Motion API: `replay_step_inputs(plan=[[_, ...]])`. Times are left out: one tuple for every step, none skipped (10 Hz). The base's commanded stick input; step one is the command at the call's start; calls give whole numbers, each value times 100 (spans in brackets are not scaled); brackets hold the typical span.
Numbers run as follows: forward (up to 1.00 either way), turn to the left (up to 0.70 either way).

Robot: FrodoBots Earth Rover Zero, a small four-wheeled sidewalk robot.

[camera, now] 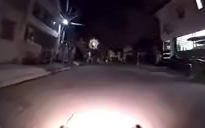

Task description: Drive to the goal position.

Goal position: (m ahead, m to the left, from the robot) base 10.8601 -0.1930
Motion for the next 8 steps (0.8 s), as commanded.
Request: replay_step_inputs(plan=[[85, 0], [85, 0], [85, 0], [85, 0], [85, 0], [85, 0], [85, 0], [85, -6]])
